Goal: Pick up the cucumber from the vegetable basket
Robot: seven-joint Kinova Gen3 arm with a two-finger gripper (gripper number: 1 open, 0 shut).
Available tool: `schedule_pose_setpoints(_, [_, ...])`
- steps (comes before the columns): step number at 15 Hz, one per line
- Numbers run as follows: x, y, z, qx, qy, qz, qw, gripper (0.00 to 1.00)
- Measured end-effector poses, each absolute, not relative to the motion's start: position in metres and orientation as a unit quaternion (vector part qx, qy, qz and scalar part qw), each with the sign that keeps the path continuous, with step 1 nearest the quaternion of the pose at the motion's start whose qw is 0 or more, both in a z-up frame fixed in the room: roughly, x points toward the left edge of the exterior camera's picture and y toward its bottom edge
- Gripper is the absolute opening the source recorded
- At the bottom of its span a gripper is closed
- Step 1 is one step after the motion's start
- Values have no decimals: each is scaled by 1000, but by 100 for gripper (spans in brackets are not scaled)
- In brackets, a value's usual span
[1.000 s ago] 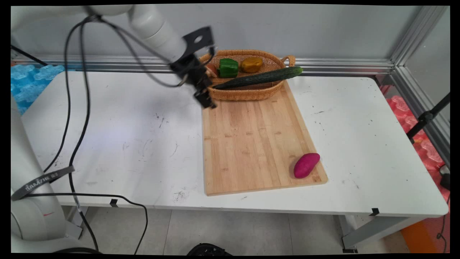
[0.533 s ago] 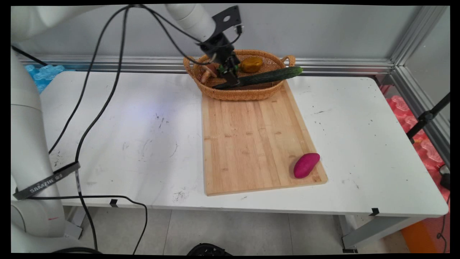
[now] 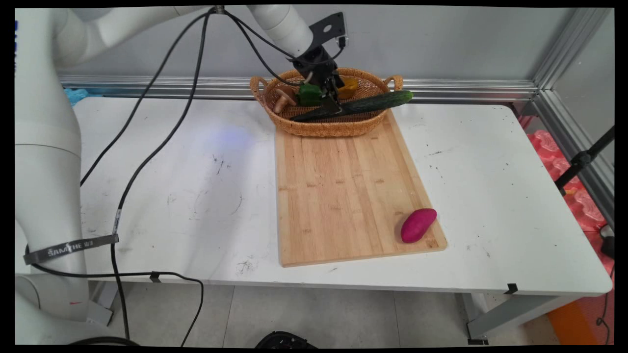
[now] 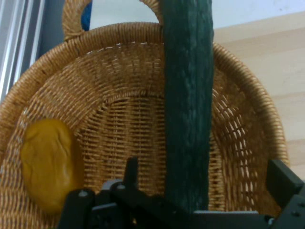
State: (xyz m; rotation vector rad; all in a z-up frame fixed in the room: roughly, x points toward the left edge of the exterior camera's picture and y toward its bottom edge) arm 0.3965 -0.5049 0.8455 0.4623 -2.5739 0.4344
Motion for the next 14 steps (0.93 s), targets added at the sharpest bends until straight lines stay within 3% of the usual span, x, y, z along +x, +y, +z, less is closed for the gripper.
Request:
schedule_pose_setpoints(11, [397,-535,808,163,-942,142,255,100])
schedule_pose_setpoints(12, [397,-536,805,163,-943,141,255,0])
schedule_pose_setpoints(14, [397,-537,801,162,-943,139,255,0])
